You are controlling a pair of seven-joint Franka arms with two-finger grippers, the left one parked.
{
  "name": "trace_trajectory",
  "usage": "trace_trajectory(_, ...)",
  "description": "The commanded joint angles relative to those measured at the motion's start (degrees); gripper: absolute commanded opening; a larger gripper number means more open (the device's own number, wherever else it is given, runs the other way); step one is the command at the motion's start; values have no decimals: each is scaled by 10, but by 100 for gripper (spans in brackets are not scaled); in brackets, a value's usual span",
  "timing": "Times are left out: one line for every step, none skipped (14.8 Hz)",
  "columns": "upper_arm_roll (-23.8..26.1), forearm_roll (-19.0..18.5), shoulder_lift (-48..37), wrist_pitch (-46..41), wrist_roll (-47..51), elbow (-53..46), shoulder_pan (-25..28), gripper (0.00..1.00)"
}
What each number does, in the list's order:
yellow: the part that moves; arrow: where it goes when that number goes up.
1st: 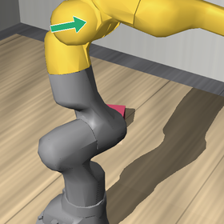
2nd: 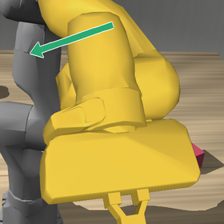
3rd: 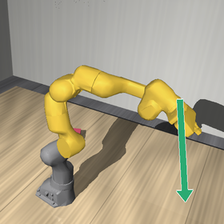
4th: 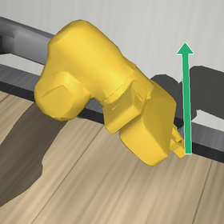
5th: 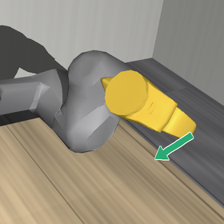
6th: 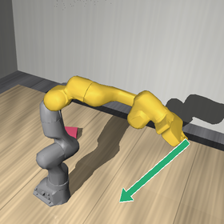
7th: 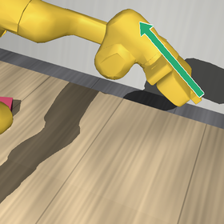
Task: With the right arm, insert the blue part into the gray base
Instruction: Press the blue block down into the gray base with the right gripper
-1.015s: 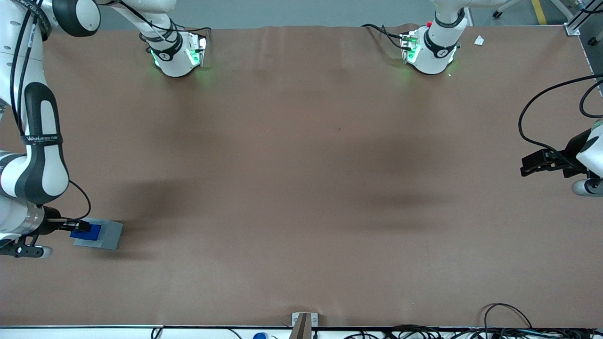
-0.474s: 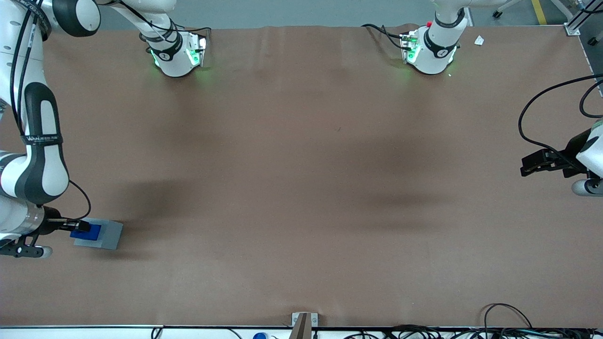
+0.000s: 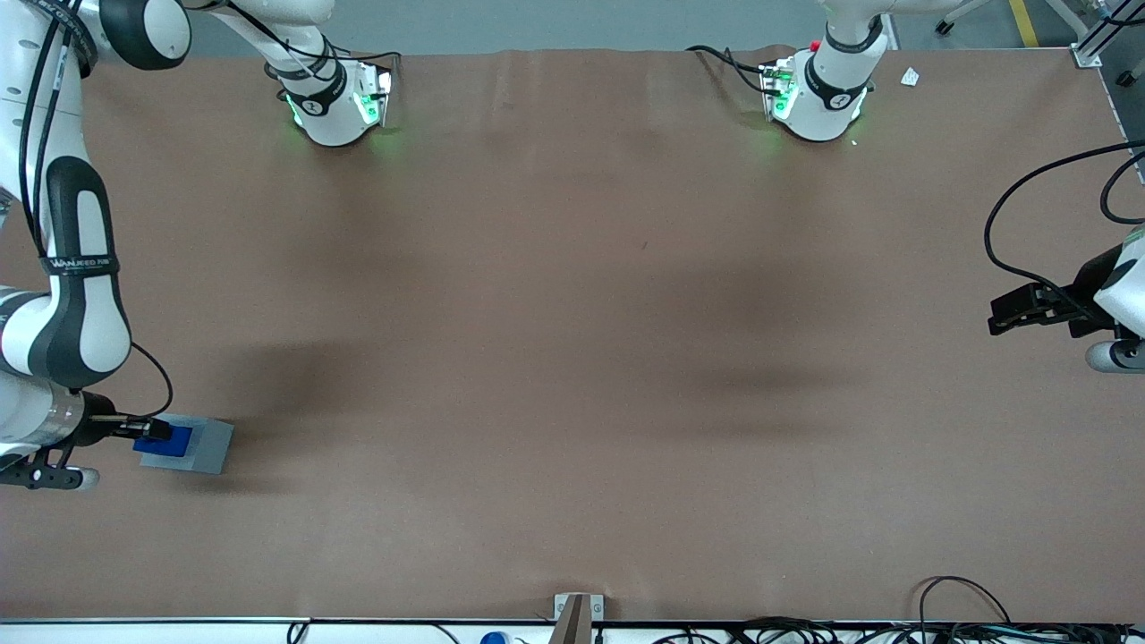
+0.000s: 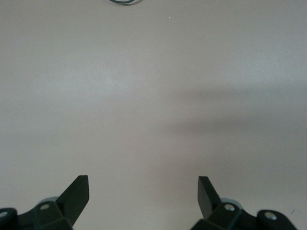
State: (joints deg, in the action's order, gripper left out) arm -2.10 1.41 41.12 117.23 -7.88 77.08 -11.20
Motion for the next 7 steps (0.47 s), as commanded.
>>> trace_trajectory(7,1,33,41,-9,7,-3,40)
trace_trajectory(6,1,33,41,-10,7,-3,41)
trace_trajectory(6,0,33,41,-10,7,-3,42)
trace_trajectory(7,1,33,41,-10,7,-3,43)
trace_trajectory(6,0,33,41,-10,7,-3,45)
trace_trajectory(7,0,33,41,-10,7,-3,48)
trace_trajectory(6,0,33,41,-10,7,-3,51)
